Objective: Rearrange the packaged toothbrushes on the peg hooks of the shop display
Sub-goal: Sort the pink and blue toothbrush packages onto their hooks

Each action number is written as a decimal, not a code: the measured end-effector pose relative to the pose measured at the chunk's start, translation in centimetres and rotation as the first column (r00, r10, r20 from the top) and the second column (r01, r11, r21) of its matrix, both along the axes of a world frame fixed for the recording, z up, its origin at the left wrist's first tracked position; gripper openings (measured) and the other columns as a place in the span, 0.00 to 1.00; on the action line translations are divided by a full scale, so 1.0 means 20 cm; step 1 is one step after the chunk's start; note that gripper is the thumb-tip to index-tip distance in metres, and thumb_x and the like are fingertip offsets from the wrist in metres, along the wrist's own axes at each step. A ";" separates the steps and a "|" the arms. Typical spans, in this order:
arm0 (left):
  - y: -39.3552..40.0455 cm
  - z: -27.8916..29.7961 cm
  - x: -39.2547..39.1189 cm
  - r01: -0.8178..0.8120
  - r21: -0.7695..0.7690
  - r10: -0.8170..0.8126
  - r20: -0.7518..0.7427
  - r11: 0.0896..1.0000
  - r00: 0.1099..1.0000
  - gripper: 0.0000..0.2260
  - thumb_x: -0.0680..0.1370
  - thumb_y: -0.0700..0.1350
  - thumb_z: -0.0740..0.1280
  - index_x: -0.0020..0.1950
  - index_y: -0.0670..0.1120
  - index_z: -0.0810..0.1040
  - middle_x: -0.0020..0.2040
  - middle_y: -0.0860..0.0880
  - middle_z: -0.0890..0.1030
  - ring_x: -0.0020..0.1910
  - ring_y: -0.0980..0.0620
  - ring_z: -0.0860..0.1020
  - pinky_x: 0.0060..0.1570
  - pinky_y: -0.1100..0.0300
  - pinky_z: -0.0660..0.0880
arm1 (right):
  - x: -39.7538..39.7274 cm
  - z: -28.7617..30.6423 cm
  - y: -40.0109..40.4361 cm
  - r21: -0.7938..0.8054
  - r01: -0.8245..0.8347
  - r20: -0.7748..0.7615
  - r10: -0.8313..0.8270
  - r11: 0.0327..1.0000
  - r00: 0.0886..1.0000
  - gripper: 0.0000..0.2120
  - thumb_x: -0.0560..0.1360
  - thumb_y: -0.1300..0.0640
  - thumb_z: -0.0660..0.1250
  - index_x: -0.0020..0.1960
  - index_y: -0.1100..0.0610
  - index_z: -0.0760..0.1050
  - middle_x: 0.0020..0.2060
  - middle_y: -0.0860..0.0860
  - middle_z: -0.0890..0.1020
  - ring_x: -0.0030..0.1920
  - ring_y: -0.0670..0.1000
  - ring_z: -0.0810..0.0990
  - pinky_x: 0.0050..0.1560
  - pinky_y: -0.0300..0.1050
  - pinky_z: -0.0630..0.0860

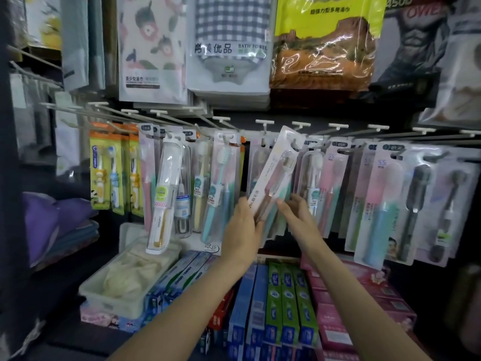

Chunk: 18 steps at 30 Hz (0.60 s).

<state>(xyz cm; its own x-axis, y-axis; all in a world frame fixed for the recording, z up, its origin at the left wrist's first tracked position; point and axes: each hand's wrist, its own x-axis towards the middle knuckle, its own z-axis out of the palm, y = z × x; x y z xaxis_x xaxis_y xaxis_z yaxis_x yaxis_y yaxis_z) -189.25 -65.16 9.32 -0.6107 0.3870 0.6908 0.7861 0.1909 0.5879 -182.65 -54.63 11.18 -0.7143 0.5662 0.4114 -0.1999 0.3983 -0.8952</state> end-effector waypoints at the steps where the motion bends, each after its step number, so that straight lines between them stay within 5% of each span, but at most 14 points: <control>1: -0.01 0.01 -0.01 -0.020 -0.006 0.020 -0.009 1.000 1.000 0.17 0.77 0.41 0.65 0.63 0.43 0.63 0.56 0.46 0.74 0.53 0.48 0.76 0.49 0.53 0.76 | 0.00 0.00 -0.02 0.004 -0.011 -0.001 0.011 1.000 1.000 0.31 0.76 0.45 0.61 0.73 0.55 0.54 0.62 0.48 0.69 0.58 0.44 0.68 0.53 0.31 0.67; 4: -0.02 0.04 -0.03 -0.093 -0.024 0.092 -0.011 0.995 0.996 0.23 0.76 0.41 0.65 0.68 0.43 0.60 0.61 0.45 0.72 0.56 0.46 0.75 0.51 0.52 0.74 | -0.03 -0.01 -0.07 0.013 -0.018 -0.027 0.018 1.000 0.999 0.25 0.78 0.51 0.60 0.72 0.56 0.58 0.55 0.45 0.72 0.50 0.39 0.72 0.43 0.23 0.69; 8: -0.05 0.06 -0.04 -0.177 -0.052 0.173 -0.076 0.983 0.982 0.24 0.75 0.41 0.65 0.68 0.42 0.60 0.60 0.44 0.72 0.53 0.43 0.77 0.48 0.48 0.75 | -0.07 -0.05 -0.11 0.024 0.037 -0.085 -0.035 0.999 0.996 0.22 0.79 0.55 0.59 0.71 0.55 0.60 0.63 0.51 0.68 0.59 0.44 0.69 0.64 0.41 0.68; 13: -0.12 0.09 -0.05 -0.247 -0.103 0.217 -0.236 0.964 0.947 0.21 0.75 0.40 0.65 0.66 0.41 0.62 0.57 0.43 0.71 0.48 0.45 0.76 0.41 0.55 0.72 | -0.10 -0.09 -0.13 -0.106 0.141 -0.133 -0.154 0.984 0.979 0.19 0.80 0.63 0.53 0.71 0.56 0.62 0.65 0.50 0.68 0.60 0.48 0.72 0.65 0.43 0.68; 16: -0.14 0.10 -0.05 -0.265 -0.126 0.225 -0.267 0.956 0.937 0.20 0.76 0.40 0.64 0.66 0.41 0.63 0.57 0.43 0.71 0.44 0.47 0.74 0.38 0.57 0.68 | -0.11 -0.08 -0.09 -0.281 0.225 -0.109 -0.264 0.933 0.958 0.21 0.79 0.67 0.54 0.71 0.57 0.61 0.59 0.48 0.70 0.41 0.39 0.73 0.49 0.34 0.72; 18: -0.14 0.11 -0.05 -0.266 -0.136 0.220 -0.283 0.954 0.933 0.20 0.76 0.40 0.64 0.66 0.40 0.63 0.58 0.42 0.72 0.47 0.45 0.75 0.40 0.57 0.69 | -0.11 -0.08 -0.06 -0.306 0.279 -0.094 -0.321 0.910 0.942 0.23 0.78 0.69 0.57 0.71 0.57 0.60 0.61 0.50 0.71 0.41 0.41 0.75 0.43 0.32 0.74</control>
<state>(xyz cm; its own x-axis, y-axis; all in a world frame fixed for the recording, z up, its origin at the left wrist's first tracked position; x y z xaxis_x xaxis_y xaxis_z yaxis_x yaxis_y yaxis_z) -190.17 -67.99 11.44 -0.5071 0.3749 0.7761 0.8242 0.4743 0.3094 -184.85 -55.74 9.56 -0.4393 0.8522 0.2841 -0.2417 0.1924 -0.9511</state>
